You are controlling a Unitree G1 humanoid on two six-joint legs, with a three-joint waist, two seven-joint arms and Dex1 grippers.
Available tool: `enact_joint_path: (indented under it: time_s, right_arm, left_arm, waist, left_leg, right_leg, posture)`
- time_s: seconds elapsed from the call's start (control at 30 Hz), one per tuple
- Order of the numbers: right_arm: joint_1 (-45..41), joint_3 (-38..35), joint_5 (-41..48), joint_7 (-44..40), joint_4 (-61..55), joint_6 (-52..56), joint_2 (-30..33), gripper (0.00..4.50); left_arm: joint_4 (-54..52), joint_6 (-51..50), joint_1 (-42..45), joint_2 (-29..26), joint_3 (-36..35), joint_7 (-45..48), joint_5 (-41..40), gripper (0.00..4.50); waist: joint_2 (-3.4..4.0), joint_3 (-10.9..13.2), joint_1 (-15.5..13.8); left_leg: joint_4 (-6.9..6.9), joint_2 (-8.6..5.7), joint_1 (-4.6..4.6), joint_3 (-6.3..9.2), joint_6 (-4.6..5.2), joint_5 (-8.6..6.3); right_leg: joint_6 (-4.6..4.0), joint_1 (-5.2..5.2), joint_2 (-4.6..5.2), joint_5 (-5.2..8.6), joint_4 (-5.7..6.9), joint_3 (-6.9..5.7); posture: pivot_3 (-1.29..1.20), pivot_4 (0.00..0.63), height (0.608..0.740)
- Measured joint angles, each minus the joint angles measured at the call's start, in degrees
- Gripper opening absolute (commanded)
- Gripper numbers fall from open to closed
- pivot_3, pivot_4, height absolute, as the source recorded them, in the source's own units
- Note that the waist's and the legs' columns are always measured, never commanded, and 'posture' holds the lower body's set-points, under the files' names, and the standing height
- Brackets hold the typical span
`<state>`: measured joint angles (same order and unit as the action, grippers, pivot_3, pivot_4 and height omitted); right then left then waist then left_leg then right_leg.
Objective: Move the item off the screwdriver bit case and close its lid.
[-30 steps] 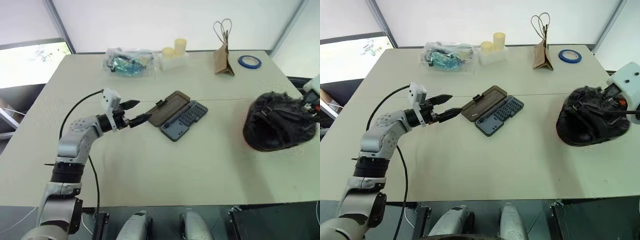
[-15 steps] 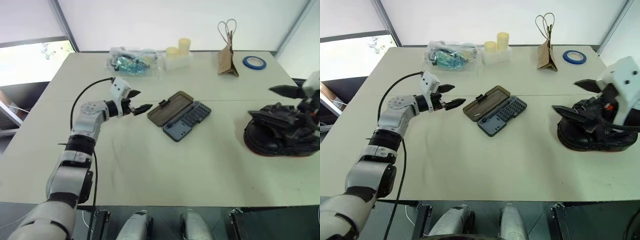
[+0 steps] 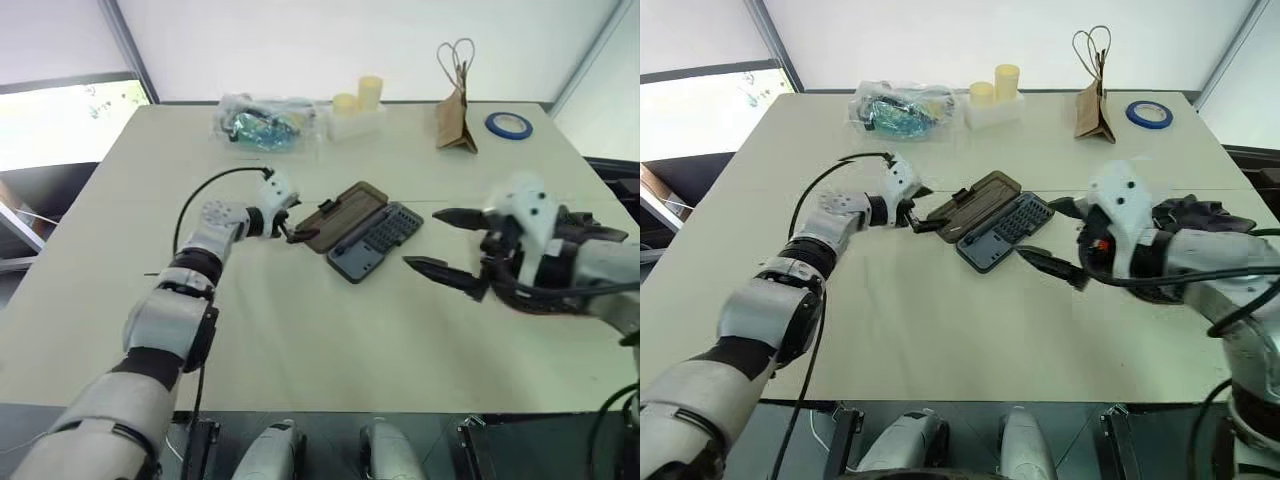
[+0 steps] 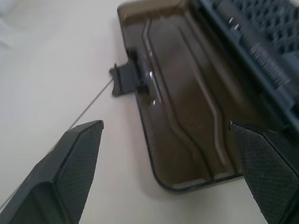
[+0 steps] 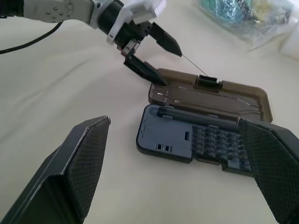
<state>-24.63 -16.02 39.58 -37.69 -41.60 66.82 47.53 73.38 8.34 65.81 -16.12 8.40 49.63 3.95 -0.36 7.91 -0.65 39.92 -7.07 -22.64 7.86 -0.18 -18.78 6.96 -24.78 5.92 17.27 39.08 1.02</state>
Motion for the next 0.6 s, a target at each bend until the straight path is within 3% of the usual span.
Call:
enact_joint_path:
  time_s: [0.2,0.6]
  right_arm:
    - [-0.9,6.5,-0.8,4.9,0.0,0.4,-0.4,4.48]
    - [2.3,7.0,-1.1,11.0,-1.7,0.4,-1.6,4.48]
  left_arm:
    - [2.2,-0.6,2.5,2.1,1.0,-5.0,4.3,4.50]
    - [3.7,-11.7,3.2,5.5,-5.2,-9.5,3.8,4.50]
  waist:
    - [-0.03,0.0,0.0]
    - [-0.06,0.0,0.1]
  left_leg:
    - [0.08,-0.06,-0.14,0.06,0.01,0.00]
    - [0.09,-0.06,-0.18,0.06,0.01,0.00]
  right_leg:
    - [0.00,-0.14,0.03,0.00,0.04,0.00]
    - [0.00,-0.22,0.01,0.00,0.11,-0.01]
  posture:
    - [0.00,0.150,0.740]
    - [0.00,0.150,0.740]
